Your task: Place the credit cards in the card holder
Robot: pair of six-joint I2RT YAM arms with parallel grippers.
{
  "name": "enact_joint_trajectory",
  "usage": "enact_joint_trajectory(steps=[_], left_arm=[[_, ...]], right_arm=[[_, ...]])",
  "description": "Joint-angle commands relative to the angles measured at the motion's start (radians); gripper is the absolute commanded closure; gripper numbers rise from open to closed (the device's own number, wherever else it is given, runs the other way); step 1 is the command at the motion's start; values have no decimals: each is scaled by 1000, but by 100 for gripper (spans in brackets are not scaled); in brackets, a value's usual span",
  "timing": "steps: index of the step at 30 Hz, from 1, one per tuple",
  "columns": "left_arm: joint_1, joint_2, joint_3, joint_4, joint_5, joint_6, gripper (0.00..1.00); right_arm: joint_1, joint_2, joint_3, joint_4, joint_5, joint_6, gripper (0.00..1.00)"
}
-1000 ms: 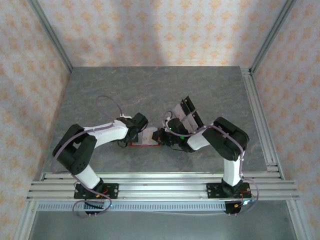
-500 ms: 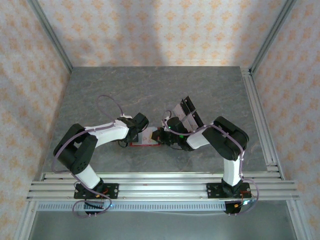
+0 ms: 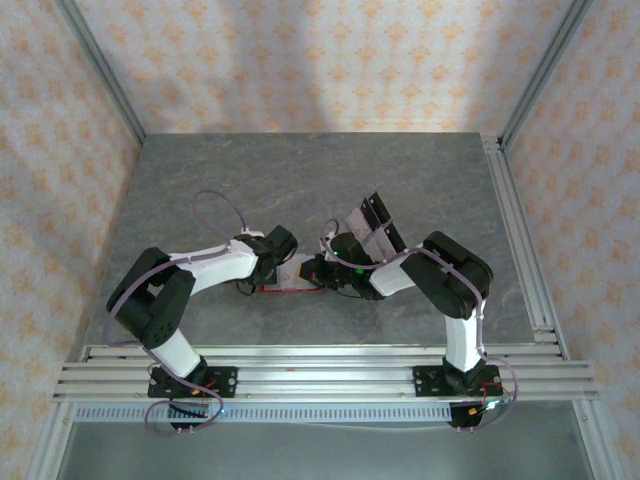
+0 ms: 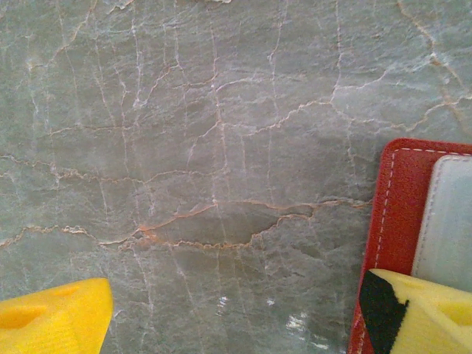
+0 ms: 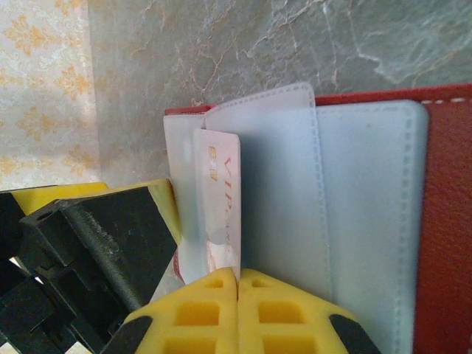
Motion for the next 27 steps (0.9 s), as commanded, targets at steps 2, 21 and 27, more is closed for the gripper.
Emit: enact_joint_trajectory(steps=[2, 21, 27], left_arm=[[1, 36, -8, -45, -21, -20, 11], [2, 37, -9, -45, -21, -19, 11], [1, 37, -8, -46, -21, -17, 11]], right_arm=[[-1, 24, 2, -60, 64, -15, 100], [-36, -16, -64, -61, 94, -21, 100], [-37, -35, -84, -72, 109, -28, 100]])
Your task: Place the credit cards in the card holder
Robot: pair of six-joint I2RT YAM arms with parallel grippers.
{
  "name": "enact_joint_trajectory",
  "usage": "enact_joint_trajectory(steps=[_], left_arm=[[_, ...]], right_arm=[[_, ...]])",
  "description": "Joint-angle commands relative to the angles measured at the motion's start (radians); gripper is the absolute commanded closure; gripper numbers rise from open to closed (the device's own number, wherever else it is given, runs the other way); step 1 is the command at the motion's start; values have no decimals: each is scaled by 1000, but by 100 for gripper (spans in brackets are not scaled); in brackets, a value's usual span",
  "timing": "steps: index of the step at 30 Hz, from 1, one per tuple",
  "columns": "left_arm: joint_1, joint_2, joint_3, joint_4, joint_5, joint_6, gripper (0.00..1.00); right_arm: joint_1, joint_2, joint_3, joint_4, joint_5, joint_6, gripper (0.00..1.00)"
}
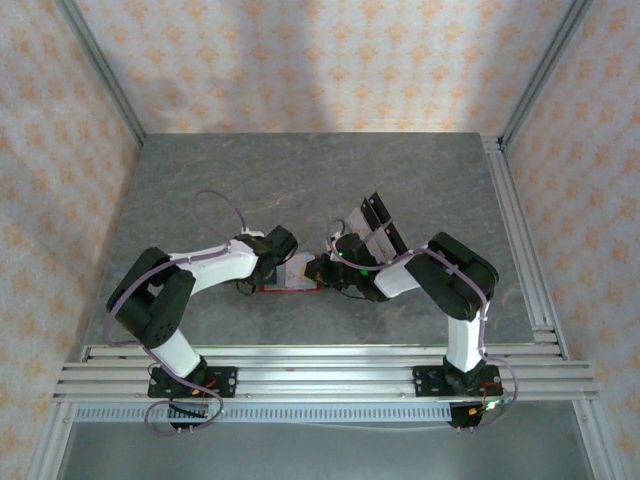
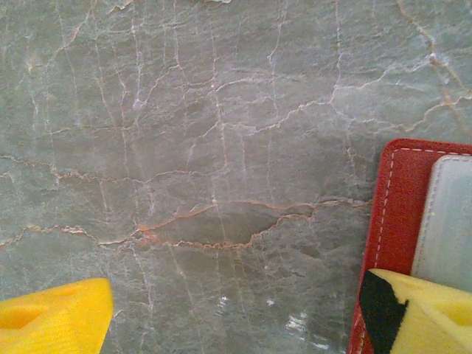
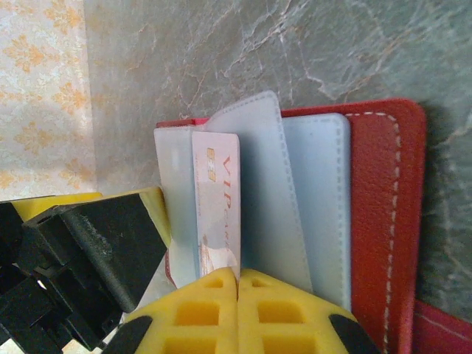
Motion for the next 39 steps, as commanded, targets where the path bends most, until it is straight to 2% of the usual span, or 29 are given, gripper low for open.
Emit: enact_joint_trajectory(steps=[1, 12, 27, 39], left_arm=[[2, 36, -8, -46, -21, -17, 11], [1, 39, -6, -46, -20, -17, 11], [2, 36, -8, -43, -19, -17, 11], [2, 37, -8, -44, -20, -17, 11]], right_arm=[[-19, -5, -39, -86, 80, -25, 100], [-13, 25, -6, -74, 39, -17, 100], [33, 60, 43, -95, 43, -8, 100], [44, 24, -13, -97, 62, -2, 100]])
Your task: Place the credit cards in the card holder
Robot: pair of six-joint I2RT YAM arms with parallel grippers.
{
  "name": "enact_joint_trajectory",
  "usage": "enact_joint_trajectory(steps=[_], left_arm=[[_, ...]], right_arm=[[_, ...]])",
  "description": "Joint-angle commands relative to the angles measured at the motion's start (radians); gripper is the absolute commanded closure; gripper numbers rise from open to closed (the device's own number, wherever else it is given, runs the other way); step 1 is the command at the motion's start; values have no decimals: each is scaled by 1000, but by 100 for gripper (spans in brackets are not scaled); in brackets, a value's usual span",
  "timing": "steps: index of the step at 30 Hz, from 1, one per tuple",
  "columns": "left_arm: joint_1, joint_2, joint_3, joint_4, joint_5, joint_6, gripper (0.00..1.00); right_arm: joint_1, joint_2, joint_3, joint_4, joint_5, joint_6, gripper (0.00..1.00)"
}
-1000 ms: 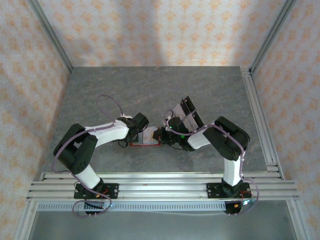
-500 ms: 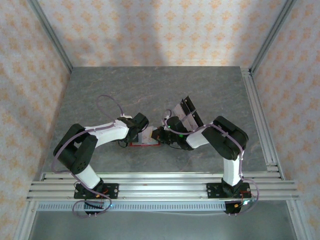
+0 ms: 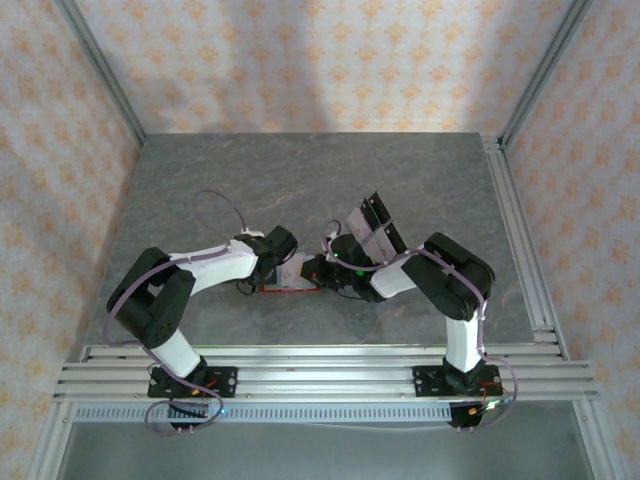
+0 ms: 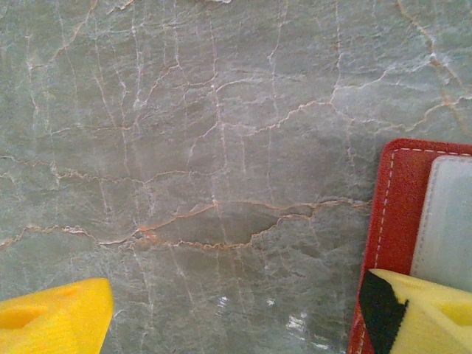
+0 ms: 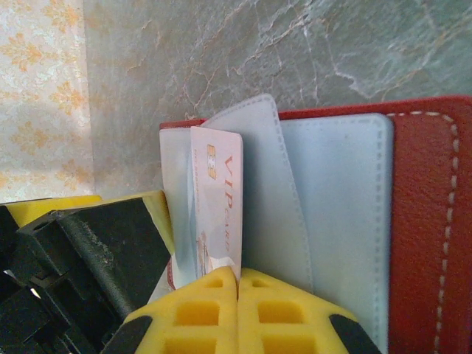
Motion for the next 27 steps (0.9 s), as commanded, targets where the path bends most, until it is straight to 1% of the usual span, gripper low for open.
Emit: enact_joint_trajectory(steps=[1, 11, 27], left_arm=[[2, 36, -8, -44, -20, -17, 11], [2, 37, -7, -45, -21, -17, 11], [1, 46, -6, -42, -16, -19, 11]], right_arm=[[14, 5, -43, -90, 32, -4, 100], [14, -8, -71, -85, 21, 6, 100], [20, 52, 36, -129, -12, 3, 100]])
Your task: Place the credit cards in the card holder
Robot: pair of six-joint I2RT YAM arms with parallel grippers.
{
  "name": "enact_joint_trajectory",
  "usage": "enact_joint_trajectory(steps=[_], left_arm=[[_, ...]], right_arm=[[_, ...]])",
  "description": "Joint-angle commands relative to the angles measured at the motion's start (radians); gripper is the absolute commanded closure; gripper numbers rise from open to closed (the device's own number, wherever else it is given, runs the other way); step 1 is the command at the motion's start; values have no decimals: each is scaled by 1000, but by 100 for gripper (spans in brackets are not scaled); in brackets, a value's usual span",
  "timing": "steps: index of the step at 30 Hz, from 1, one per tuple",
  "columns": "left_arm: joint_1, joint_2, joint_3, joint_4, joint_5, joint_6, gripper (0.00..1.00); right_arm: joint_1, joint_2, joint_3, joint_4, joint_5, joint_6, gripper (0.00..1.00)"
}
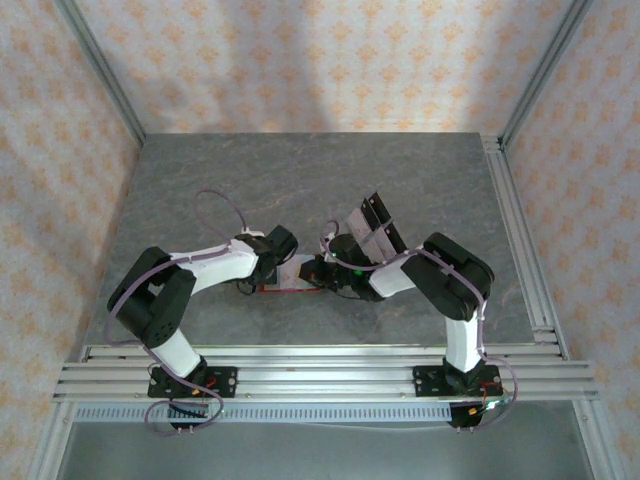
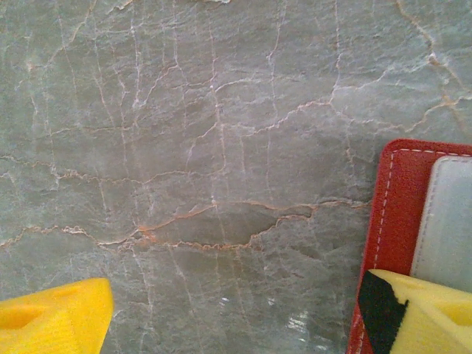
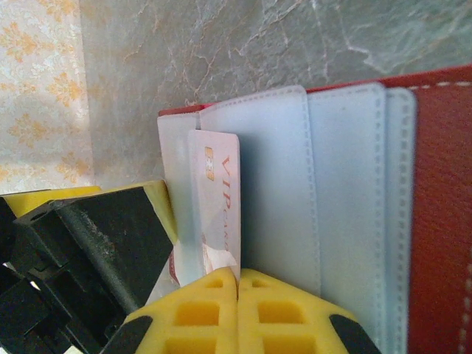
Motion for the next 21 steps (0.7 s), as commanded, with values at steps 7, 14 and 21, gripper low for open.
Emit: enact_joint_trajectory(steps=[7, 14, 21], left_arm=[[2, 44, -8, -37, -13, -19, 11], [1, 24, 8, -54, -10, -22, 11], [40, -52, 42, -85, 7, -22, 11]], right_arm=[[20, 61, 32, -100, 11, 1, 100], [23, 67, 51, -118, 8, -3, 100], [24, 26, 60, -194, 25, -34, 86]])
